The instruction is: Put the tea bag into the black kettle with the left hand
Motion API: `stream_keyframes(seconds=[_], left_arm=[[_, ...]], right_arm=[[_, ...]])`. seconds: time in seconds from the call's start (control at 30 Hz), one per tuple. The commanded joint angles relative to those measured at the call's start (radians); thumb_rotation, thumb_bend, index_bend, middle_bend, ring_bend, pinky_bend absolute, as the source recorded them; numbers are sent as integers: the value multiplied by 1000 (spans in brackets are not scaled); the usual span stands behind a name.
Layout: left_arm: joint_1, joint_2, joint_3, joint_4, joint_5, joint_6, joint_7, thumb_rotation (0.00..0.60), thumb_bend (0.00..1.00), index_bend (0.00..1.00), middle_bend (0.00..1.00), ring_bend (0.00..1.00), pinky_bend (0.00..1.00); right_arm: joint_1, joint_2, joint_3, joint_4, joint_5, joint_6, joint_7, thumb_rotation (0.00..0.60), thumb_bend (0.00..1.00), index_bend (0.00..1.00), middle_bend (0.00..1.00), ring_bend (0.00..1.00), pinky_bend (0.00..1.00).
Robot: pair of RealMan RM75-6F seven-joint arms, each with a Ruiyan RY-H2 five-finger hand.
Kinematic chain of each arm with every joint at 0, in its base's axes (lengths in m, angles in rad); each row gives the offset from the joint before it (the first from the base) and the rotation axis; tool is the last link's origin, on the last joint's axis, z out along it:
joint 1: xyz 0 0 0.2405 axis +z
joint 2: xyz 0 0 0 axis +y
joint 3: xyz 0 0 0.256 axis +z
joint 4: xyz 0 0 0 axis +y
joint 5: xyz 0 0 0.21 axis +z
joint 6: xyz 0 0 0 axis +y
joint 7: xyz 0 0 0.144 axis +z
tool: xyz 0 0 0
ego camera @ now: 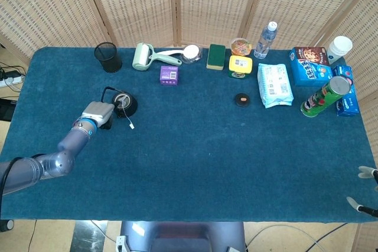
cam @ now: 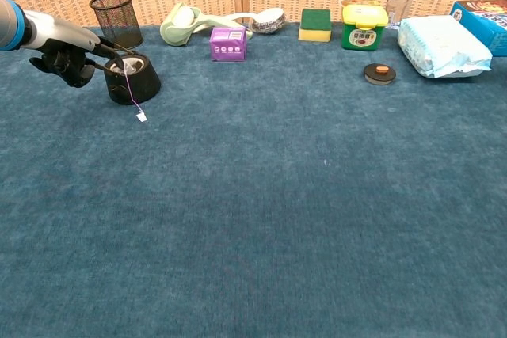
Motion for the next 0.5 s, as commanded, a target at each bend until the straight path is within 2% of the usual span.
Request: stream_keyframes(seconds=[0.03, 0.5], left_arm=[[5, -13, 6, 22, 2, -9, -10, 600, 996, 0, 1000, 1000, 916], [-4, -55, 14, 76, 22, -34, -40, 600, 984, 0, 1000, 1000, 916]], right_arm=[[-3, -2, -2, 0, -1, 3, -2, 600, 100, 262, 375, 308, 427], [-8, -4, -2, 1, 5, 3, -4, 600, 101, 263, 374, 308, 426]])
